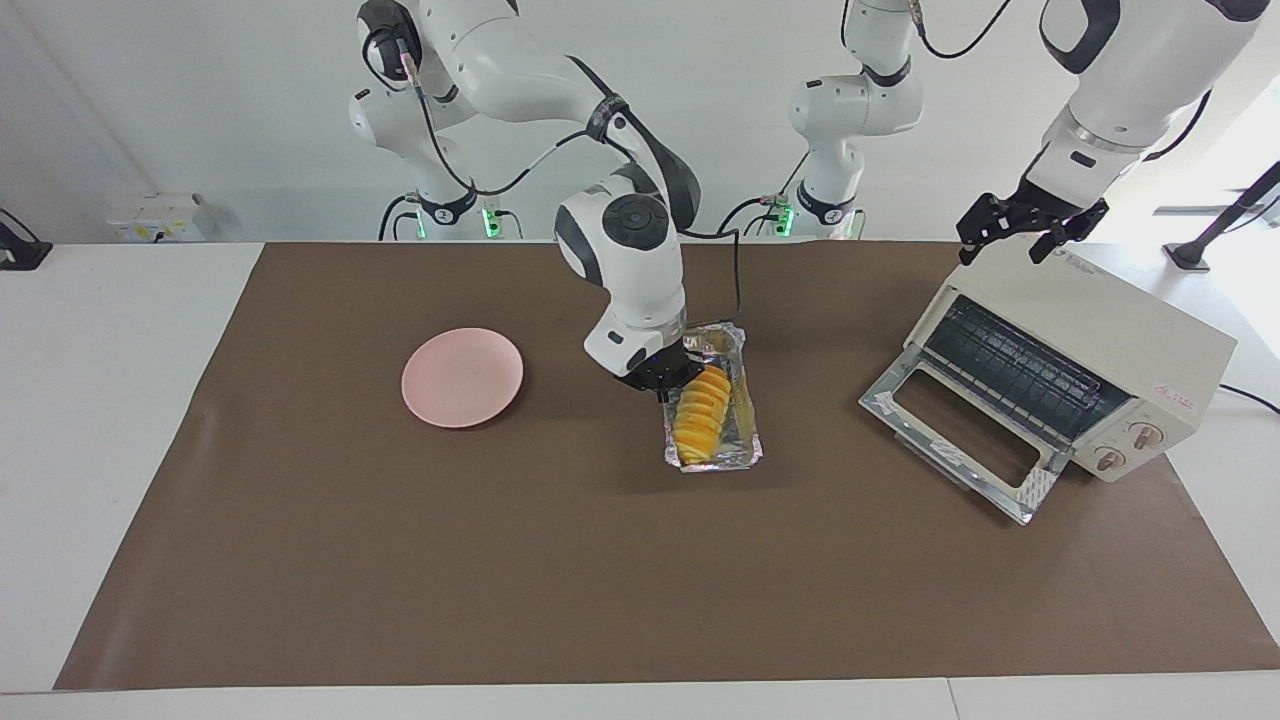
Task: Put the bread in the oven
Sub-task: 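Push the foil tray with the right gripper toward the toaster oven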
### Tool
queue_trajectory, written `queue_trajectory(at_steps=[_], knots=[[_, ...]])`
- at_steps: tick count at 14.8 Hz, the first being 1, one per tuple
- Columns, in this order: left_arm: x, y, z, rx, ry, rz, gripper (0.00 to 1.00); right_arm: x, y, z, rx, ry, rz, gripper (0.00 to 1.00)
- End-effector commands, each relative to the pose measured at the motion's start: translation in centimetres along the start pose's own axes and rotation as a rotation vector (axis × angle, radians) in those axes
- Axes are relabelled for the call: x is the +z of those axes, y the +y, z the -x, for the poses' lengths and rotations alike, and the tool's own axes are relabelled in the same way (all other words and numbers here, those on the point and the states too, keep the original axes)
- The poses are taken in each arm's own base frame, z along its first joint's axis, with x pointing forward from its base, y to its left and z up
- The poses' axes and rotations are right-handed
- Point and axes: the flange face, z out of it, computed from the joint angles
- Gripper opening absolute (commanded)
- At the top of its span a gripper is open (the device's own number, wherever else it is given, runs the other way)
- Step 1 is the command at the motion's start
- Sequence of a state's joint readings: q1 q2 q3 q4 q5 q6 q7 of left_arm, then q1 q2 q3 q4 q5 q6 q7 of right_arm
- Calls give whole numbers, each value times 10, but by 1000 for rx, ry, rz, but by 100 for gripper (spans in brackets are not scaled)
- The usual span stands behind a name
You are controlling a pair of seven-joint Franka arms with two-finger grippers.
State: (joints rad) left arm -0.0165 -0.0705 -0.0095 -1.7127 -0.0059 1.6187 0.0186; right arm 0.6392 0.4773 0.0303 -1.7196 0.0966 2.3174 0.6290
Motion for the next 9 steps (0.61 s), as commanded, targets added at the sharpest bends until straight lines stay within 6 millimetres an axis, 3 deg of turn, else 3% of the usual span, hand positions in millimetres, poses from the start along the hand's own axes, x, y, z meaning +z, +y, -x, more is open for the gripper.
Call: queue_trajectory(at_steps=[1, 4, 5, 6, 7, 9], knots=[[2, -2, 12, 3, 32, 14, 100, -4, 13, 12, 19, 16, -12, 0], [0, 3, 11, 2, 39, 14, 100, 5, 19, 19, 22, 26, -16, 0], [0, 4, 12, 11, 33, 14, 100, 4, 20, 19, 25, 27, -15, 24], [1, 5, 12, 12, 28, 14, 100, 4, 18, 20, 27, 26, -16, 76], [1, 7, 13, 20, 30, 14, 100, 4, 18, 19, 42, 24, -16, 100], [0, 7, 10, 20, 51, 13, 100, -1, 16, 18, 82, 16, -11, 100]])
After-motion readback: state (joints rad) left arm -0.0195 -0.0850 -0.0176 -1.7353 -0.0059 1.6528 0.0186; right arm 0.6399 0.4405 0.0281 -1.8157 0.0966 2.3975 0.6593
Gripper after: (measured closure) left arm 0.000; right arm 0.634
